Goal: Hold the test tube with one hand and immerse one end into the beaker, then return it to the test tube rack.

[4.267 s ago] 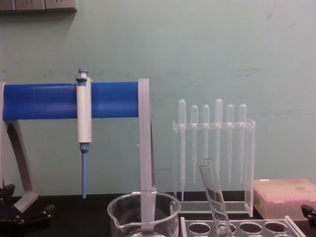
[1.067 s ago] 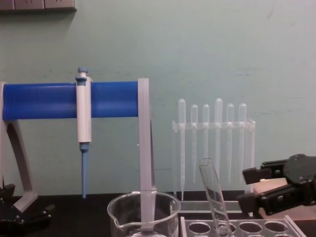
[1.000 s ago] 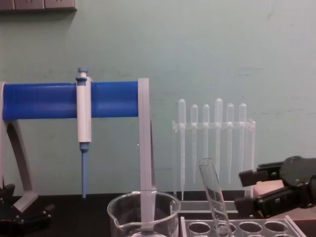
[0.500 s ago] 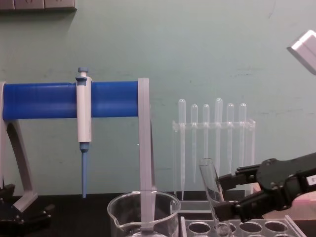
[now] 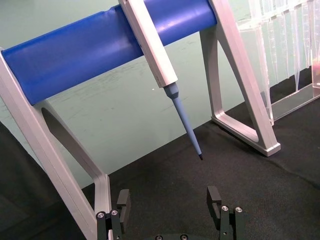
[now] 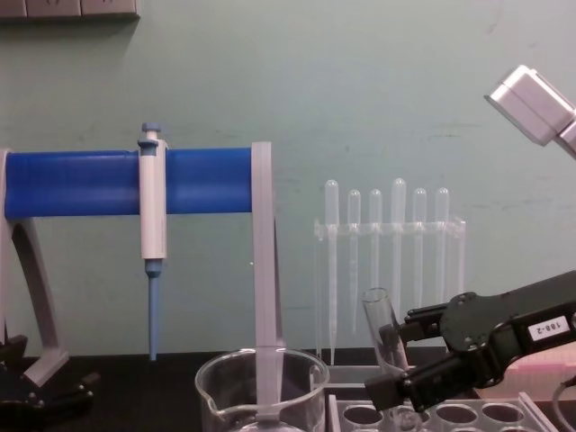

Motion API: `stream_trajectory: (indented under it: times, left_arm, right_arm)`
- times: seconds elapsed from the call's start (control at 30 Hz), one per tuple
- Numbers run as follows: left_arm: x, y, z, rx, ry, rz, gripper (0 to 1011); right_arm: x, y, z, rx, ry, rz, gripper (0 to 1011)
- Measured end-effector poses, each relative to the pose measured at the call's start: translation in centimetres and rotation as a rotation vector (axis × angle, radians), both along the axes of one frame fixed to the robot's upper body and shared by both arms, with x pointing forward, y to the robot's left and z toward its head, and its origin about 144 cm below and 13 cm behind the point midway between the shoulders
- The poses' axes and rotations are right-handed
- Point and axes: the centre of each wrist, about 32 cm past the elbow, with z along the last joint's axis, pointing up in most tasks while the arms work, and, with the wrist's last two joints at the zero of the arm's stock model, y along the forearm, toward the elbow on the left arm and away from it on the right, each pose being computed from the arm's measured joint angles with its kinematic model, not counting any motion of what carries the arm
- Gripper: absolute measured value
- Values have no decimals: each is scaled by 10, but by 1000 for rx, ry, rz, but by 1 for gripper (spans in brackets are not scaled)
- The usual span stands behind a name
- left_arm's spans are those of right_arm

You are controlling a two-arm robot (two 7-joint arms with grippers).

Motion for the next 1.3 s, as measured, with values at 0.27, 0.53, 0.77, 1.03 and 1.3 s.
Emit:
stream_trajectory:
  times: [0.27,0.53,0.77,1.03,1.3]
  left_arm:
    - [0,0,0,0,0,0,1000]
    - [0,0,0,0,0,0,1000]
    - [0,0,0,0,0,0,1000]
    - [0,0,0,0,0,0,1000]
    - [0,0,0,0,0,0,1000]
  right_arm:
    - [-1,-1,0,3,-1,-2,967]
    - [-1,-2,0,6,0,-3,741]
    - [-1,-2,0,7,0,-3,518]
    - [-1,-2,0,8,0,-4,274]
    - [-1,-2,0,8,0,-4,225]
